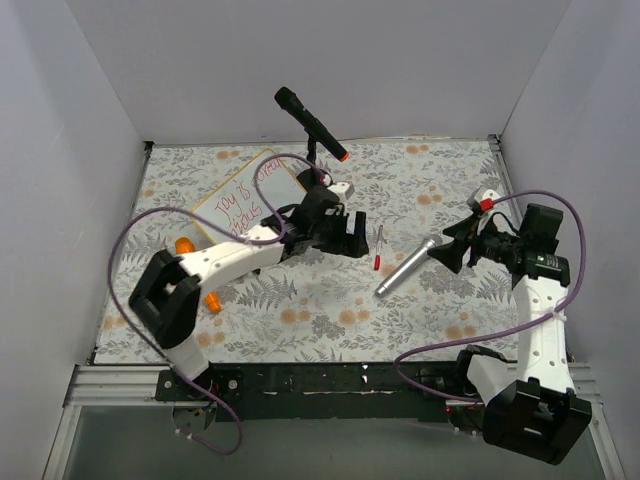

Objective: Write a sentence on the whiteboard
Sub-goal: Put down the whiteboard marker at the center of the board, then reset both arms

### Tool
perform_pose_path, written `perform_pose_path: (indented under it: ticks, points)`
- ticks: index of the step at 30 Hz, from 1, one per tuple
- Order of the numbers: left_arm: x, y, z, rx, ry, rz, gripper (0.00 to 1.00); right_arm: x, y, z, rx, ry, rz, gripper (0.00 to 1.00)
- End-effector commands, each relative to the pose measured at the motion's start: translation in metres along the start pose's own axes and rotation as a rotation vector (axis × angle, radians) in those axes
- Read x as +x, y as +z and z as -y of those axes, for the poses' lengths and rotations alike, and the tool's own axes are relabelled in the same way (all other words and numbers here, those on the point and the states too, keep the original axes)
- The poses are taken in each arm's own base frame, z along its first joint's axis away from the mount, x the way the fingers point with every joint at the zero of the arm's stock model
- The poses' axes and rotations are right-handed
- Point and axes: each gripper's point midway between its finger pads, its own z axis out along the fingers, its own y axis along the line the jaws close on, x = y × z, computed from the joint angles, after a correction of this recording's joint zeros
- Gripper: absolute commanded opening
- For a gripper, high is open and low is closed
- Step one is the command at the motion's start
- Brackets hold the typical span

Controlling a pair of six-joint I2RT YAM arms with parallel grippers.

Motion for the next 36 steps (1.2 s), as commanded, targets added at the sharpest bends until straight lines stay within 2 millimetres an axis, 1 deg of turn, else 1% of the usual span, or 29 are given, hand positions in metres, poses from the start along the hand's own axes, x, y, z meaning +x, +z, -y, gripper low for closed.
perform_pose_path:
  ticks: [1,2,3,4,5,6,7,8,9,10,11,12,13,15,16,17,19,20,22,24,27,28,29,36]
  points:
    - [-0.069,-0.117,0.034,0.111,0.046,0.373,0.94,-0.043,-0.019,0.002,0.038,-0.015,-0.001,0.76]
    - [-0.068,-0.127,0.027,0.115,0.029,0.414,0.98,-0.05,-0.021,0.004,0.052,-0.011,0.004,0.76]
    - [-0.077,-0.167,0.034,0.172,0.02,0.504,0.98,-0.057,-0.024,0.005,0.068,-0.014,0.01,0.76]
    - [-0.081,-0.184,0.033,0.2,-0.027,0.548,0.98,-0.063,-0.027,0.004,0.081,0.017,0.017,0.77]
    - [-0.09,-0.202,0.023,0.203,-0.061,0.609,0.98,-0.079,-0.032,0.007,0.116,-0.011,0.03,0.77]
    - [-0.085,-0.214,0.016,0.209,-0.076,0.633,0.98,-0.086,-0.036,0.009,0.142,-0.002,0.039,0.78]
    - [-0.09,-0.247,0.018,0.238,-0.074,0.71,0.98,-0.093,-0.039,0.01,0.164,0.0,0.046,0.8]
    - [-0.09,-0.261,0.009,0.216,-0.074,0.74,0.98,-0.104,-0.044,0.011,0.208,0.019,0.057,0.83]
    - [-0.093,-0.277,0.009,0.213,-0.062,0.771,0.98,-0.11,-0.048,0.013,0.237,0.028,0.062,0.85]
    - [-0.094,-0.298,0.009,0.201,-0.048,0.818,0.98,-0.114,-0.051,0.014,0.26,0.042,0.068,0.86]
    - [-0.088,-0.301,0.002,0.157,-0.037,0.803,0.98,-0.12,-0.056,0.018,0.31,0.076,0.07,0.9]
    - [-0.092,-0.316,0.004,0.147,-0.029,0.828,0.98,-0.122,-0.058,0.02,0.333,0.09,0.071,0.91]
    - [-0.087,-0.32,-0.001,0.115,-0.034,0.817,0.98,-0.124,-0.06,0.021,0.348,0.102,0.07,0.91]
    - [-0.083,-0.337,0.001,0.113,-0.017,0.839,0.98,-0.13,-0.064,0.023,0.385,0.131,0.08,0.91]
    - [-0.081,-0.343,-0.004,0.085,-0.028,0.848,0.98,-0.131,-0.067,0.026,0.413,0.137,0.083,0.92]
    - [-0.077,-0.354,-0.003,0.092,-0.023,0.871,0.98,-0.134,-0.069,0.026,0.431,0.134,0.092,0.92]
    - [-0.07,-0.358,-0.007,0.076,-0.025,0.869,0.98,-0.142,-0.075,0.027,0.462,0.13,0.103,0.93]
    - [-0.068,-0.365,-0.008,0.071,-0.028,0.887,0.98,-0.145,-0.077,0.026,0.472,0.127,0.106,0.93]
    - [-0.063,-0.369,-0.012,0.056,-0.033,0.886,0.98,-0.15,-0.083,0.027,0.514,0.137,0.122,0.95]
    - [-0.06,-0.374,-0.011,0.06,-0.035,0.892,0.98,-0.155,-0.087,0.026,0.541,0.132,0.139,0.95]
    - [-0.057,-0.378,-0.012,0.057,-0.04,0.892,0.98,-0.155,-0.091,0.024,0.572,0.134,0.154,0.97]
    - [-0.056,-0.377,-0.013,0.054,-0.045,0.89,0.98,-0.152,-0.091,0.026,0.58,0.138,0.15,0.97]
    - [-0.055,-0.377,-0.013,0.053,-0.045,0.89,0.98,-0.154,-0.093,0.024,0.588,0.124,0.161,0.97]
    - [-0.055,-0.375,-0.016,0.044,-0.05,0.895,0.98,-0.153,-0.096,0.025,0.613,0.118,0.174,0.98]
